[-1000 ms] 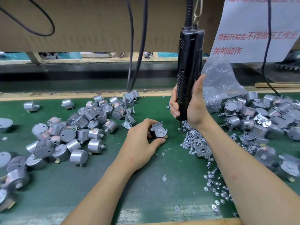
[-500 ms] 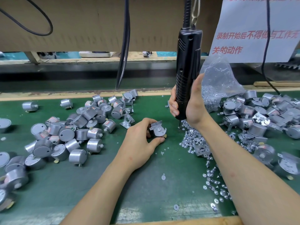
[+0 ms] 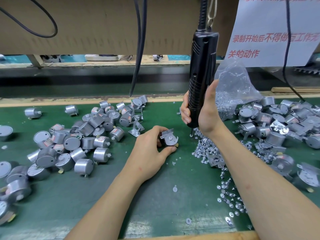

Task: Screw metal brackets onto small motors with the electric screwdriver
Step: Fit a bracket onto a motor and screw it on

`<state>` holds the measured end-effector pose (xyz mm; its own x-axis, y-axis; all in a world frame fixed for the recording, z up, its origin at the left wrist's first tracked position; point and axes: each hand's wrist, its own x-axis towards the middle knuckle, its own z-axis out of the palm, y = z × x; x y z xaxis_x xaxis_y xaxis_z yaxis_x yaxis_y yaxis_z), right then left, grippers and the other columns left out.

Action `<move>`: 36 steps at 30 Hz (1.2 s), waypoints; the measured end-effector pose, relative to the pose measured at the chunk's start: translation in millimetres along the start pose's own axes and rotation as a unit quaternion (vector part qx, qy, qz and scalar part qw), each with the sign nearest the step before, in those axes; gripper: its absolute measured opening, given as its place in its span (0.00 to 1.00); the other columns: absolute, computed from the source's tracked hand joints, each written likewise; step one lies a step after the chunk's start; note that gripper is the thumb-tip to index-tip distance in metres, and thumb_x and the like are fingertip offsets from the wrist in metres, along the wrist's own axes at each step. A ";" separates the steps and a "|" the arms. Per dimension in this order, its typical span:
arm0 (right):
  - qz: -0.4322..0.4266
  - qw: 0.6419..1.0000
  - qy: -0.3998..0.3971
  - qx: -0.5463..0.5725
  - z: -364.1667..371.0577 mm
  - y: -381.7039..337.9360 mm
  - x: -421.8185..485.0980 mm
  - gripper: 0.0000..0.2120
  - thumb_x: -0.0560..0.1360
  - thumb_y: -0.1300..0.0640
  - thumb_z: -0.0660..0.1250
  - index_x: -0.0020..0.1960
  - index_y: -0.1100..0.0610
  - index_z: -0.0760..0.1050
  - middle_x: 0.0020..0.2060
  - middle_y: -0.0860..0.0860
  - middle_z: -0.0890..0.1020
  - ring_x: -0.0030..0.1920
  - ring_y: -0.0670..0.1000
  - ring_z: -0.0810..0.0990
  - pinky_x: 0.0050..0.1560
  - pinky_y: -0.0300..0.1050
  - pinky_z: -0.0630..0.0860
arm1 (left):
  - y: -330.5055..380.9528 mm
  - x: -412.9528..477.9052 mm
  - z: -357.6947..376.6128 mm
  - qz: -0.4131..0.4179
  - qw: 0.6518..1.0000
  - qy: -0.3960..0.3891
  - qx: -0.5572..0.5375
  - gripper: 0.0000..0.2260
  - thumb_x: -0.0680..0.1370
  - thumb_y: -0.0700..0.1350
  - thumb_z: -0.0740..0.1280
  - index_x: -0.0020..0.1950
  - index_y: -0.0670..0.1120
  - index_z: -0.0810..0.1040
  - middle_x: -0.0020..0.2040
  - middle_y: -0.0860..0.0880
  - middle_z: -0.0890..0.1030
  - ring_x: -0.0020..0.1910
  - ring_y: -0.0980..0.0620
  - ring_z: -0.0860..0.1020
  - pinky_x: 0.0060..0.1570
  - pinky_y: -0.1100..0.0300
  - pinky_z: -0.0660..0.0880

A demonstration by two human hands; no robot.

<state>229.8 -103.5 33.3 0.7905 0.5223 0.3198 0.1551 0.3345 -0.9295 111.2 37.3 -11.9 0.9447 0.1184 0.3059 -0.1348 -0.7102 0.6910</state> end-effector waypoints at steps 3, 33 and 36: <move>-0.004 1.000 -0.004 0.010 1.1 -1.3 -0.2 0.40 0.61 0.15 0.55 0.33 0.54 0.72 0.24 0.51 0.71 0.21 0.51 0.67 0.27 0.40 0.68 | 0.4 0.2 -0.1 0.000 1.000 -0.001 -0.001 0.16 0.73 0.49 0.76 0.57 0.52 0.76 0.43 0.64 0.76 0.45 0.68 0.73 0.43 0.79 0.65; 0.002 1.000 -0.006 0.009 17.7 -11.7 -5.2 0.42 0.60 0.15 0.55 0.34 0.56 0.70 0.24 0.51 0.70 0.22 0.51 0.67 0.27 0.41 0.67 | -1.3 0.0 1.2 0.004 1.000 -0.004 0.006 0.17 0.73 0.48 0.76 0.59 0.52 0.76 0.44 0.64 0.77 0.45 0.66 0.74 0.43 0.77 0.66; -0.029 0.999 -0.023 0.036 26.5 -22.4 -6.1 0.41 0.60 0.16 0.56 0.34 0.56 0.70 0.24 0.50 0.70 0.21 0.51 0.67 0.27 0.41 0.67 | 0.4 -0.3 1.2 0.020 1.000 0.000 0.006 0.17 0.73 0.46 0.76 0.60 0.51 0.77 0.45 0.66 0.77 0.45 0.70 0.74 0.44 0.78 0.66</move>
<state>205.8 -93.4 57.0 0.7528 0.5362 0.3817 0.1545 0.4197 -0.8944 111.2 36.1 -12.5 0.9385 0.0905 0.3334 -0.1687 -0.7222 0.6708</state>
